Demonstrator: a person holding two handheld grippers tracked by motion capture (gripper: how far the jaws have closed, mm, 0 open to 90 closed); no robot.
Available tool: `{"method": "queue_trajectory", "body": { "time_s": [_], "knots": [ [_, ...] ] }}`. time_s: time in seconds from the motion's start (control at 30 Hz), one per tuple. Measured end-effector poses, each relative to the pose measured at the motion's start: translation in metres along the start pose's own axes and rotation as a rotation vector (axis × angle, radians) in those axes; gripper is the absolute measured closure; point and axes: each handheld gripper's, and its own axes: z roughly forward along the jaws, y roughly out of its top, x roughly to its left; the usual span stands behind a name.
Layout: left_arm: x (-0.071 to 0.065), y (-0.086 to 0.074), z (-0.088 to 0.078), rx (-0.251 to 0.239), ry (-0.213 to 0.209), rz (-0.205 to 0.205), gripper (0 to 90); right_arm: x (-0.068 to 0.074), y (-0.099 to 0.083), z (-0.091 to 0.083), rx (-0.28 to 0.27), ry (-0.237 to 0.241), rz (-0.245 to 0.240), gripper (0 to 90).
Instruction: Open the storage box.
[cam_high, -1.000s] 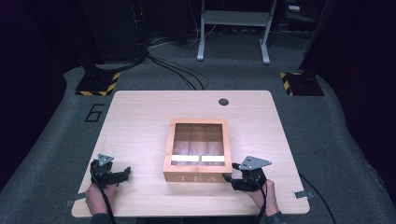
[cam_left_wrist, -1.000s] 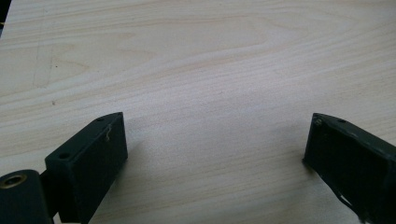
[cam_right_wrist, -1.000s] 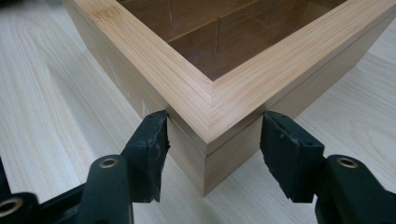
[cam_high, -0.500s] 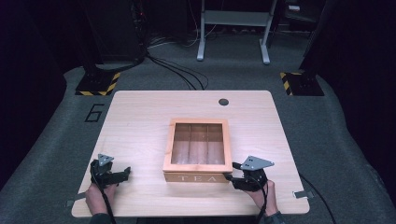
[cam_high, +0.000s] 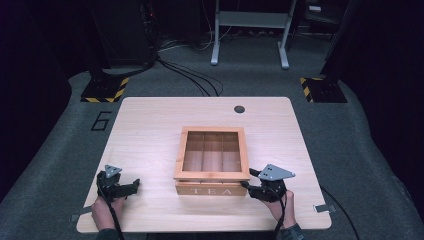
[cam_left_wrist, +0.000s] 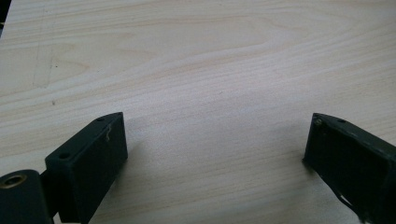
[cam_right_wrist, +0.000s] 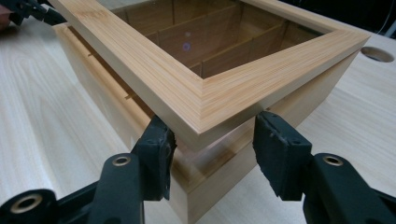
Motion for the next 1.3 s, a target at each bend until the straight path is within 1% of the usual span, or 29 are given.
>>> {"method": "queue_trajectory", "body": {
  "time_s": [0.1, 0.17, 0.2, 0.23, 0.3, 0.33, 0.37, 0.4, 0.43, 0.5, 0.57, 0.6, 0.67, 0.7, 0.8, 0.9, 0.97, 1.03, 1.3],
  "knots": [
    [0.0, 0.0, 0.0, 0.0, 0.0, 0.0, 5.6, -0.001, 0.004, 0.001, -0.011, -0.02, 0.003, 42.1],
    [0.0, 0.0, 0.0, 0.0, 0.0, 0.0, 5.6, -0.002, 0.007, 0.0, -0.019, -0.031, -0.017, 39.7],
    [0.0, 0.0, 0.0, 0.0, 0.0, 0.0, 5.6, -0.002, 0.009, 0.0, -0.026, -0.047, -0.014, 37.6],
    [0.0, 0.0, 0.0, 0.0, 0.0, 0.0, 5.6, -0.003, 0.011, 0.0, -0.025, -0.056, -0.025, 36.6],
    [0.0, 0.0, 0.0, 0.0, 0.0, 0.0, 5.6, -0.003, 0.015, 0.0, -0.035, -0.062, -0.043, 35.5],
    [0.0, 0.0, 0.0, 0.0, 0.0, 0.0, 5.6, -0.004, 0.016, 0.0, -0.036, -0.074, -0.051, 35.0],
    [0.0, 0.0, 0.0, 0.0, -0.001, 0.0, 5.6, -0.004, 0.019, -0.001, -0.043, -0.074, -0.059, 34.6],
    [0.0, 0.0, 0.0, 0.0, -0.001, 0.0, 5.6, -0.004, 0.02, -0.001, -0.047, -0.086, -0.066, 33.8],
    [0.0, 0.0, 0.0, 0.0, -0.001, 0.0, 5.6, -0.005, 0.022, -0.001, -0.052, -0.084, -0.077, 33.9],
    [0.0, 0.0, 0.0, 0.0, -0.001, 0.0, 5.6, -0.005, 0.026, -0.001, -0.058, -0.085, -0.077, 33.4],
    [0.0, 0.0, 0.0, 0.0, 0.0, 0.001, 5.6, -0.007, 0.03, -0.002, -0.068, -0.089, -0.09, 33.0],
    [0.0, 0.0, 0.0, 0.0, 0.0, 0.001, 5.6, -0.007, 0.031, -0.001, -0.072, -0.091, -0.088, 32.5],
    [0.0, 0.0, 0.0, 0.0, 0.0, 0.001, 5.6, -0.009, 0.035, -0.002, -0.077, -0.084, -0.102, 32.3],
    [0.0, 0.0, 0.0, 0.0, 0.0, 0.001, 5.6, -0.009, 0.036, -0.001, -0.076, -0.088, -0.1, 31.9],
    [0.0, 0.0, 0.0, 0.0, -0.001, 0.0, 5.6, -0.009, 0.041, -0.001, -0.078, -0.085, -0.125, 31.7],
    [0.0, 0.0, 0.0, 0.0, 0.0, 0.001, 5.6, -0.009, 0.045, 0.001, -0.076, -0.087, -0.132, 30.6],
    [0.0, 0.0, 0.0, 0.0, 0.0, 0.0, 5.6, -0.01, 0.048, 0.001, -0.084, -0.091, -0.135, 30.5],
    [0.0, 0.0, 0.0, 0.0, -0.001, 0.001, 5.6, -0.012, 0.051, 0.0, -0.09, -0.08, -0.125, 30.7],
    [0.0, 0.0, 0.0, 0.0, -0.001, 0.0, 5.6, -0.022, 0.069, -0.001, -0.125, -0.066, -0.127, 32.6]
  ]
}}
